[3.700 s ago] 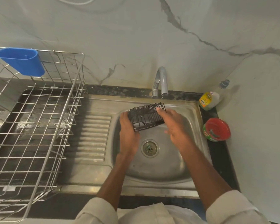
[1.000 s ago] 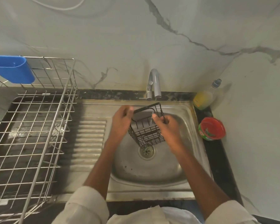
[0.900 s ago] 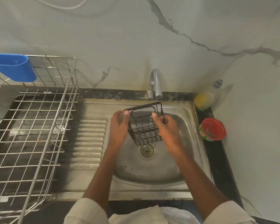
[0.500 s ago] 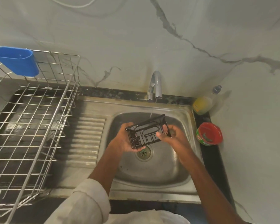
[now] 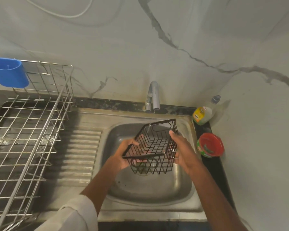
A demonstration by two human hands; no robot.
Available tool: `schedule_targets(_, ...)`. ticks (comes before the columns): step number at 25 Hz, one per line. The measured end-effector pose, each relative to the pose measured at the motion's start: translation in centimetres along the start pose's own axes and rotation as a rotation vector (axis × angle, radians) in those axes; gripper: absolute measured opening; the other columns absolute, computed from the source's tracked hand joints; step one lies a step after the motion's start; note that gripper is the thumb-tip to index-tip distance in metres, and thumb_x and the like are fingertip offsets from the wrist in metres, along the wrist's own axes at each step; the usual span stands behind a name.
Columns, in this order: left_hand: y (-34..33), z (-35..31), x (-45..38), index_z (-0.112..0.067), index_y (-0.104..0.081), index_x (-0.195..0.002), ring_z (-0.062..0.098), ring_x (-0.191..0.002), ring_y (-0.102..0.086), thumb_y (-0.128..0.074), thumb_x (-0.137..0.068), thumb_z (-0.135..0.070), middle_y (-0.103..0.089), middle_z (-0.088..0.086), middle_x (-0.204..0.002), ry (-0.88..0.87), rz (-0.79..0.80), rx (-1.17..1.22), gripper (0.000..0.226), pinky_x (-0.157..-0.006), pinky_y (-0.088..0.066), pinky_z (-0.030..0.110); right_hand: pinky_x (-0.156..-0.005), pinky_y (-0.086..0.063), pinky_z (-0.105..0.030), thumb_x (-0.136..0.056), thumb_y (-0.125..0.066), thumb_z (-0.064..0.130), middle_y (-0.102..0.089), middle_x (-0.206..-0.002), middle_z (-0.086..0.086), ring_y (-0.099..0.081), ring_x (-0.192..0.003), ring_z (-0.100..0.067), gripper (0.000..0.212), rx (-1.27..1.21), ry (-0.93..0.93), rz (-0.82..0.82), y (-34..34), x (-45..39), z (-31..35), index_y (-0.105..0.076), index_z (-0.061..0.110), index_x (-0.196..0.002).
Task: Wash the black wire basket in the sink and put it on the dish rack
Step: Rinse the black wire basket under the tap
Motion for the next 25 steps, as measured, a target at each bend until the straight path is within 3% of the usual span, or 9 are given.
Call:
schedule_targets(2, 1.4, 0.5, 0.1, -0.026, -0.056, -0.151, 0.045, -0.137, -0.060, -0.063, -0.080, -0.006, -0.067, 0.017, -0.145, -0.036, 0.041, -0.042, 0.074, -0.110, -0.049, 0.069, -0.095, -0.055, -0.056, -0.064, -0.084, 0.069, -0.051, -0.148, -0.002, -0.059, -0.123, -0.031, 0.106, 0.051, -0.021, 0.016, -0.8, -0.6, -0.2, -0.035, 0.037, -0.153)
schedule_targets(5, 2.6, 1.0, 0.8, -0.028, -0.059, -0.149, 0.043, -0.129, -0.065, -0.064, -0.085, -0.011, -0.069, 0.010, -0.144, -0.097, 0.029, -0.141, 0.066, -0.103, -0.055, 0.066, -0.103, -0.048, -0.055, -0.067, -0.083, 0.031, -0.039, -0.154, -0.007, -0.045, -0.134, -0.031, 0.109, 0.147, 0.007, 0.039, -1.9, -0.7, -0.8, -0.022, 0.042, -0.157)
schedule_targets(7, 3.2, 1.0, 0.6, -0.019, -0.061, -0.145, 0.041, -0.126, -0.068, -0.064, -0.096, -0.012, -0.068, 0.012, -0.143, -0.111, -0.045, -0.145, 0.050, -0.105, -0.056, 0.061, -0.111, -0.039, -0.055, -0.065, -0.076, 0.012, -0.029, -0.164, -0.008, -0.039, -0.140, -0.029, 0.113, 0.222, 0.056, 0.065, -2.7, -1.0, -1.0, -0.020, 0.044, -0.158)
schedule_targets(10, 3.3, 0.5, 0.4, -0.013, -0.059, -0.141, 0.036, -0.126, -0.068, -0.055, -0.106, -0.003, -0.068, 0.009, -0.143, -0.125, -0.229, -0.131, 0.037, -0.110, -0.051, 0.063, -0.105, -0.041, -0.046, -0.069, -0.063, -0.014, -0.022, -0.168, -0.001, -0.033, -0.142, -0.021, 0.115, 0.287, 0.098, 0.117, -3.5, -2.0, -0.8, -0.020, 0.045, -0.158)
schedule_targets(13, 2.9, -1.5, 0.6, -0.014, -0.057, -0.128, 0.029, -0.124, -0.066, -0.051, -0.109, -0.001, -0.067, 0.001, -0.136, -0.260, -0.348, -0.171, 0.024, -0.106, -0.052, 0.058, -0.104, -0.049, -0.045, -0.069, -0.058, -0.022, -0.025, -0.167, 0.004, -0.031, -0.149, -0.024, 0.118, 0.357, 0.121, 0.170, -4.1, -4.1, 0.1, -0.024, 0.052, -0.156)
schedule_targets(18, 3.1, -4.6, 2.4, -0.024, -0.062, -0.112, 0.029, -0.114, -0.068, -0.058, -0.101, 0.008, -0.072, 0.012, -0.122, -0.515, -0.500, -0.249, 0.034, -0.107, -0.053, 0.050, -0.079, -0.056, -0.025, -0.085, -0.043, -0.027, -0.039, -0.160, 0.001, -0.045, -0.140, -0.017, 0.099, 0.406, 0.190, 0.128, -7.2, -6.0, 3.2, -0.028, 0.038, -0.158)
schedule_targets(21, 3.2, -5.1, 4.5, -0.015, -0.054, -0.116, 0.019, -0.100, -0.065, -0.055, -0.098, 0.016, -0.068, 0.007, -0.110, -0.611, -0.572, -0.245, 0.036, -0.092, -0.055, 0.039, -0.078, -0.054, -0.018, -0.091, -0.043, -0.022, -0.046, -0.156, -0.005, -0.050, -0.134, -0.021, 0.086, 0.396, 0.221, 0.121, -9.1, -6.4, 4.3, -0.038, 0.034, -0.156)
schedule_targets(23, 3.1, -5.3, 5.4, -0.015, -0.050, -0.126, 0.009, -0.097, -0.066, -0.052, -0.097, 0.020, -0.066, 0.002, -0.110, -0.657, -0.571, -0.249, 0.045, -0.087, -0.056, 0.027, -0.063, -0.051, -0.011, -0.089, -0.044, -0.024, -0.051, -0.152, -0.008, -0.057, -0.119, -0.015, 0.088, 0.399, 0.243, 0.109, -9.7, -6.7, 4.5, -0.041, 0.034, -0.155)
schedule_targets(25, 3.2, -5.7, 5.1, -0.020, -0.055, -0.131, -0.005, -0.095, -0.067, -0.051, -0.098, 0.019, -0.069, -0.004, -0.114, -0.671, -0.558, -0.259, 0.051, -0.087, -0.057, 0.019, -0.065, -0.055, -0.016, -0.083, -0.044, -0.030, -0.052, -0.151, -0.005, -0.061, -0.111, -0.008, 0.097, 0.360, 0.262, 0.109, -9.7, -6.8, 4.2, -0.040, 0.037, -0.155)
Point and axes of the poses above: each hand's wrist, its own x-axis away from the middle knuckle, its own y-axis out of the back of the hand, z = x × y, the point moved 5 cm from there along -x, towards the middle knuckle
